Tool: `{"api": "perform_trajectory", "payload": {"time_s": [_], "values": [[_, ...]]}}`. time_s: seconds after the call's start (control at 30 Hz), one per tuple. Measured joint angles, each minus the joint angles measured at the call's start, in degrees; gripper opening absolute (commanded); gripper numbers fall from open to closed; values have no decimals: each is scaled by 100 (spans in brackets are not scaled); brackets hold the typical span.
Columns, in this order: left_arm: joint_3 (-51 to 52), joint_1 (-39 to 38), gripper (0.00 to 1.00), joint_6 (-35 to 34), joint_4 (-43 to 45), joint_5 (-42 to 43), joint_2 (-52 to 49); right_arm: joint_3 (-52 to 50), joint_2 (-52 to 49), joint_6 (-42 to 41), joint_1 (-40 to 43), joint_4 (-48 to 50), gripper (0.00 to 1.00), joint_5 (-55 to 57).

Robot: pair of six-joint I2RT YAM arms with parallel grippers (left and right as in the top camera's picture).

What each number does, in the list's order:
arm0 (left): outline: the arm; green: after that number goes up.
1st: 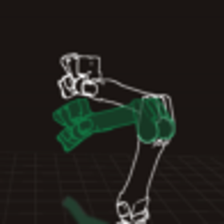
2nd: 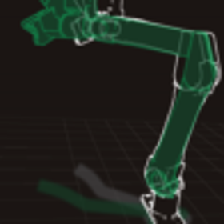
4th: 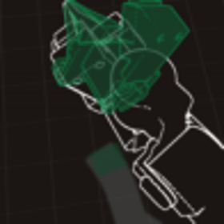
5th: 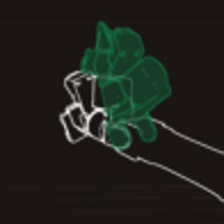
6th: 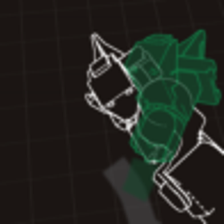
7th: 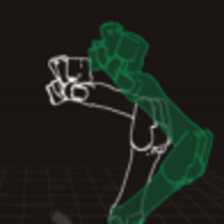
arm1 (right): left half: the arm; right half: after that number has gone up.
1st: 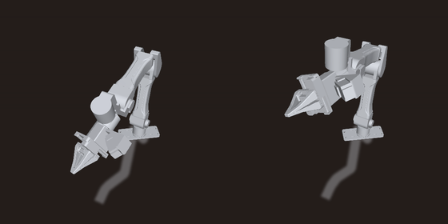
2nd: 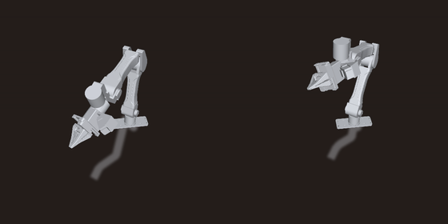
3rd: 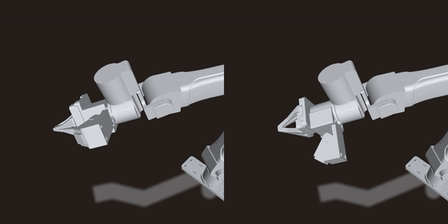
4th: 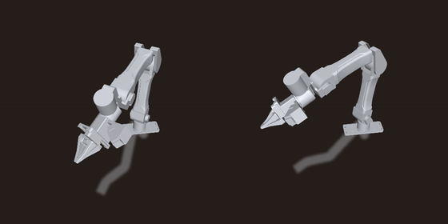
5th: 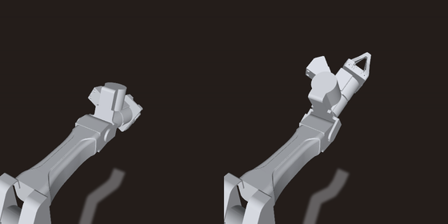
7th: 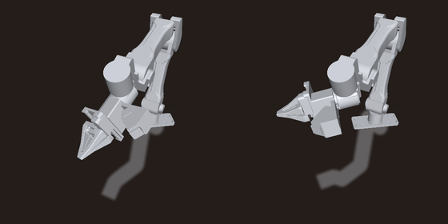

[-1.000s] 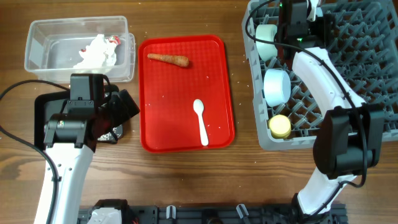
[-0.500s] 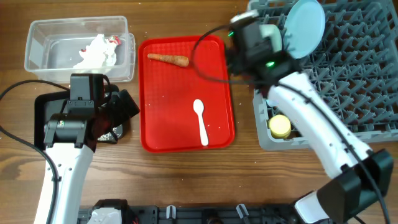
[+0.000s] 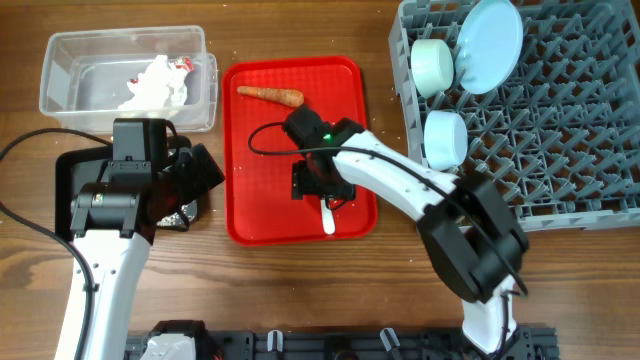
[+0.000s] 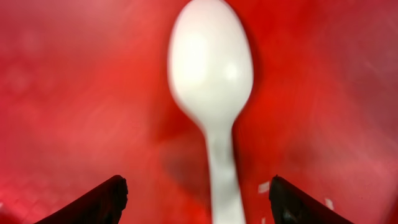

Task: Sort waste into correct bins and load items into the dishwasher rack
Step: 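Grasp the white spoon on the red tray with the right gripper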

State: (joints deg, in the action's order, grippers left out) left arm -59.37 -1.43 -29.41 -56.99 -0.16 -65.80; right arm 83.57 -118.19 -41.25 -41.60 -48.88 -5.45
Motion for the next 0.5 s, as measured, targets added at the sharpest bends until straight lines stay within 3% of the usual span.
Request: {"api": "perform_trajectory", "payload": {"time_s": [0.37, 0.5], "values": [[0, 0, 100, 0, 2, 0, 0, 31, -236, -525, 46, 957, 44, 321], [0, 0, 100, 0, 2, 0, 0, 74, -295, -638, 48, 1043, 25, 402]]}}
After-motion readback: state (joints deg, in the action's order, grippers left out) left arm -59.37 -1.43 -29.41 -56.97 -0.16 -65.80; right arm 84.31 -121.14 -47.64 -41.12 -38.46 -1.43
